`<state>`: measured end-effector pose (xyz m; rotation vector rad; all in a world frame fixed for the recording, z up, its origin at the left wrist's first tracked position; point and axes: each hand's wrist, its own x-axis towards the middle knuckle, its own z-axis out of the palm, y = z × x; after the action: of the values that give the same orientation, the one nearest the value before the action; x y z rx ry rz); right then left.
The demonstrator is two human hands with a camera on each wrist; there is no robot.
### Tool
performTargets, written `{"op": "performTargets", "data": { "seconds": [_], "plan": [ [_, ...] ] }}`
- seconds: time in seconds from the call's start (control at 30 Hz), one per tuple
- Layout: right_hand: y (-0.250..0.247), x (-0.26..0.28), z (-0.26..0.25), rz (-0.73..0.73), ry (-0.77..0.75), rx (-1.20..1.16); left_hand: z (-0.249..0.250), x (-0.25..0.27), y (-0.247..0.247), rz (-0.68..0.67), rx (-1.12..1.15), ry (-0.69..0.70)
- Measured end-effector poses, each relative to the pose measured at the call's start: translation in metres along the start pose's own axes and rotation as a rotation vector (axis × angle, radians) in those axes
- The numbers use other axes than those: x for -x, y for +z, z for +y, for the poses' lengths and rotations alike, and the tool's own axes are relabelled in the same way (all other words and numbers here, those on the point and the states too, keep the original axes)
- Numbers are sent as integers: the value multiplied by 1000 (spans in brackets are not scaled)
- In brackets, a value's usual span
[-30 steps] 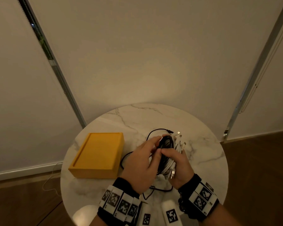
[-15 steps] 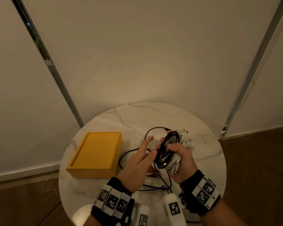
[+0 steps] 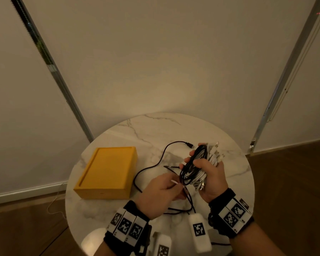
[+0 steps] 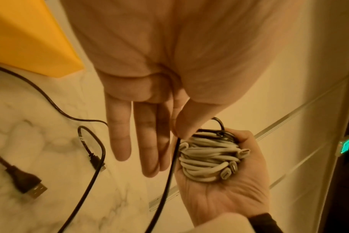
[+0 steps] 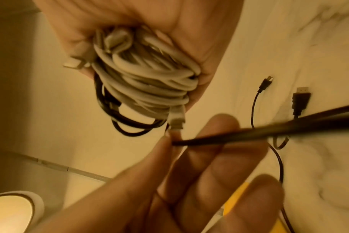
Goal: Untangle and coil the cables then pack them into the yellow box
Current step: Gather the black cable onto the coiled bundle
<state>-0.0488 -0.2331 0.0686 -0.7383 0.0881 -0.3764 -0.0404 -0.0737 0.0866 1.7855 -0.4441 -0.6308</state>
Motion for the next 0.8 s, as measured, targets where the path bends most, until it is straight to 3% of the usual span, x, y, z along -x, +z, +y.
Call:
{"op": "performTargets", "data": {
  "seconds": [0.13, 0.27, 0.43, 0.57, 0.67, 0.8],
  "plan": [
    [3, 0, 1, -1, -86, 118, 1, 2, 1, 55, 117, -36],
    [4, -1, 4, 19, -195, 346, -6, 0, 3, 101, 34, -52],
    [8, 2, 2, 20, -301, 535, -12, -4, -3, 209, -459, 104],
    [8, 5, 1, -19, -290, 674, -6, -1, -3, 231, -802, 191],
    [10, 10, 4, -79, -269, 772, 2, 2, -3, 299, -933, 294],
    [13, 10, 10, -33, -236, 647, 9, 4, -8, 329, -1059, 338]
  ]
}}
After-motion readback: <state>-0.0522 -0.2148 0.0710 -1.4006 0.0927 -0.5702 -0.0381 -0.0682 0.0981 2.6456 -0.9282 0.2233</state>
